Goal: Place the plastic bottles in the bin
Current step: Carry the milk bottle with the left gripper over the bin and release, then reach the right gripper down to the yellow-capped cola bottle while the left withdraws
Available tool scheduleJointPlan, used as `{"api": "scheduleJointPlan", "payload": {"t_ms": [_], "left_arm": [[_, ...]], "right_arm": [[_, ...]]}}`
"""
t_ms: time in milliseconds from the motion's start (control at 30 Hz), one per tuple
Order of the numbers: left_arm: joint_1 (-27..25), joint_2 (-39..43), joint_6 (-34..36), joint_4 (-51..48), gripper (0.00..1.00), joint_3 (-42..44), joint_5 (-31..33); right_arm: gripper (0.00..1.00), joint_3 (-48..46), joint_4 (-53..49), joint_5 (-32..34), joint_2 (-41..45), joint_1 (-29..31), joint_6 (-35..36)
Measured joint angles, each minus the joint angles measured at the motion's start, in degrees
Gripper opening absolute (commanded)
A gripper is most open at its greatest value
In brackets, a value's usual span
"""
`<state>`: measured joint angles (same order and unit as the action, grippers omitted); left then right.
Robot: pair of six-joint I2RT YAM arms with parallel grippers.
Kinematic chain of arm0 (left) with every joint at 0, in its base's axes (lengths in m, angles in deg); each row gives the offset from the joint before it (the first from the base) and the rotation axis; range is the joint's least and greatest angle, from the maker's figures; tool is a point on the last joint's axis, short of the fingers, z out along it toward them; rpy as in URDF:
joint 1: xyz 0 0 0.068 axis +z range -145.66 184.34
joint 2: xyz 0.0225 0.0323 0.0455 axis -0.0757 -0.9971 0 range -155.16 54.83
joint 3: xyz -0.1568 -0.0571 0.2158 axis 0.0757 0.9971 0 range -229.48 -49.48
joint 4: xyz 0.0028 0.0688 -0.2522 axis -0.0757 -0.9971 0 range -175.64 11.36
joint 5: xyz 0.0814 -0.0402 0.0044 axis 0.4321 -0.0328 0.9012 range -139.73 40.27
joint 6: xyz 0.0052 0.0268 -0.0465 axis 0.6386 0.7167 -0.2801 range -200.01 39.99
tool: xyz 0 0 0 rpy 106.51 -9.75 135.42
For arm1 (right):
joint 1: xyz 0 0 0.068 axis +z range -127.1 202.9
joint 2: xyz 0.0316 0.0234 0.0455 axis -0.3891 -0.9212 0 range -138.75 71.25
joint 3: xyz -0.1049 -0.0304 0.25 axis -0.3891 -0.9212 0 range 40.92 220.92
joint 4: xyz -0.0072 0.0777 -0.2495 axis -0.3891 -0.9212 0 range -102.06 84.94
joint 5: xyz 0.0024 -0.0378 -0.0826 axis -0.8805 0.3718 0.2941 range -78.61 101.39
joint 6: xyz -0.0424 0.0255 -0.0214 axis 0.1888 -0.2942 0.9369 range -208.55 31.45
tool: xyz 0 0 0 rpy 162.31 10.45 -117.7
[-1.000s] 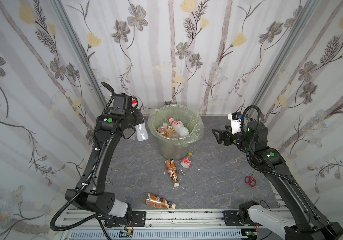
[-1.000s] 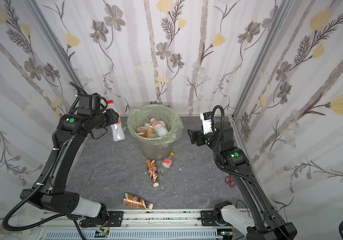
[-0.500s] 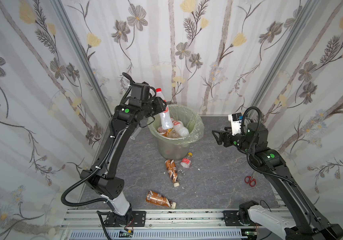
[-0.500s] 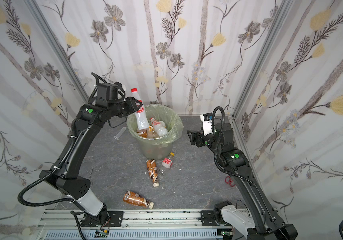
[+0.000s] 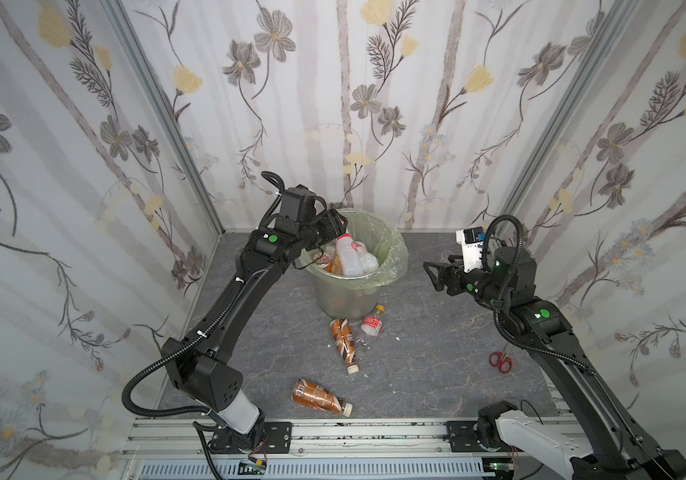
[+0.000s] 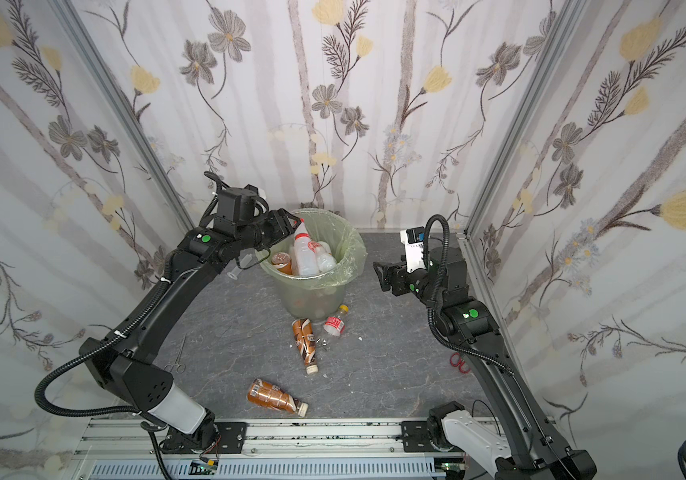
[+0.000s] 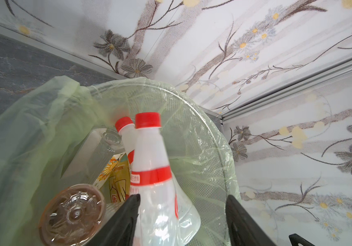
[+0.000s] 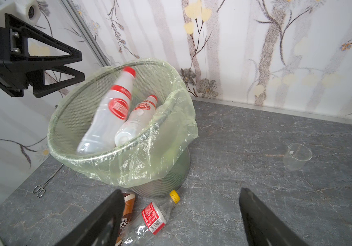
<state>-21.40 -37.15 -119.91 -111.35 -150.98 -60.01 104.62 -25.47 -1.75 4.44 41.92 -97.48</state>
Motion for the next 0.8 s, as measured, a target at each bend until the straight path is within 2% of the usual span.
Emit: {"api": "scheduleJointPlan", "payload": {"t_ms": [200,400,800], "left_arm": [[2.3,1.7,0.6,0.7,0.7,0.5,0.4],[6.8,7.9,2.5,1.2,0.71,4.0,0.9],[14.3,20.7,7.0,1.1,0.72,21.3,1.5]], "right_arm": [[0.85,0.0,0.0,0.0,0.5,0.5,0.0],[0.85,0.0,-0.7,0.9,0.7,2.2,0.3],[0.85,0.2,-2.7,1.0,-1.3,12.3,3.0]]}}
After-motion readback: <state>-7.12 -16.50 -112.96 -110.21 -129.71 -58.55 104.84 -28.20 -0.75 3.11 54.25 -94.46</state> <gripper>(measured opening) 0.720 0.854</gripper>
